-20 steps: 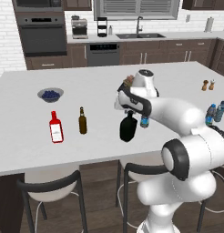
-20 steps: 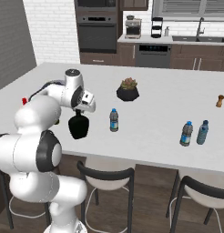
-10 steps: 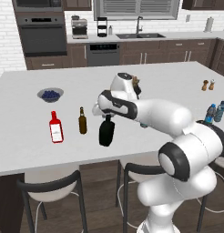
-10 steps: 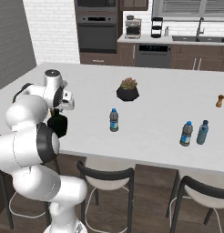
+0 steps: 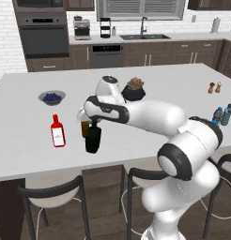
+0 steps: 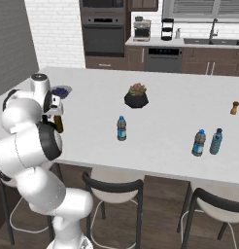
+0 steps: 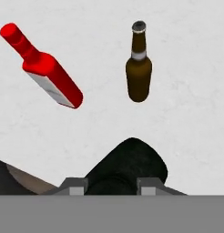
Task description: Move the plastic bottles in the middle to the plastics group, and the glass bottles in the middle to the glass group.
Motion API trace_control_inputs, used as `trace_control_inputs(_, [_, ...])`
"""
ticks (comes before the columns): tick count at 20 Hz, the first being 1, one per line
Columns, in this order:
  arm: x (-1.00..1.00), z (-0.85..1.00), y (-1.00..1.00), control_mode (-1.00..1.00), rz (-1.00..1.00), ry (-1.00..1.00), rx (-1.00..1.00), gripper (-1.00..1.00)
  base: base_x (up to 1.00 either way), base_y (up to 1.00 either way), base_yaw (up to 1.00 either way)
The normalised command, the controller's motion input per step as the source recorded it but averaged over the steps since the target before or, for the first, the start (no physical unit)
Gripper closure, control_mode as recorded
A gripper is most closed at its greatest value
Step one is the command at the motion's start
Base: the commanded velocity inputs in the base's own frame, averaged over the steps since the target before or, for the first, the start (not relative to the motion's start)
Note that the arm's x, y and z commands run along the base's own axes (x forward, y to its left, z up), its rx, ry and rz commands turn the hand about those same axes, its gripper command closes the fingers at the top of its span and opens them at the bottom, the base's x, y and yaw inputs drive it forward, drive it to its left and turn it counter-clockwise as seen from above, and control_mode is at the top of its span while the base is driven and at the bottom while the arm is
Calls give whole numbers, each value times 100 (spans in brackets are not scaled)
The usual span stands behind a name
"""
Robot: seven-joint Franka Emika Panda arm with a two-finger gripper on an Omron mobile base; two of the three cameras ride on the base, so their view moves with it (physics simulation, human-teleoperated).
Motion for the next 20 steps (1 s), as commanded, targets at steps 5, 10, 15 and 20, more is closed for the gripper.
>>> trace_control_inputs(5, [0, 0, 24, -100, 0, 0, 0, 100, 0, 0, 0])
trace_control_inputs(10, [9, 0, 8, -100, -2, 0, 0, 100, 0, 0, 0])
trace_control_inputs(15, [23, 0, 9, -100, -6, 0, 0, 100, 0, 0, 0])
trace_control_inputs(20, [18, 0, 17, -100, -6, 0, 0, 100, 0, 0, 0])
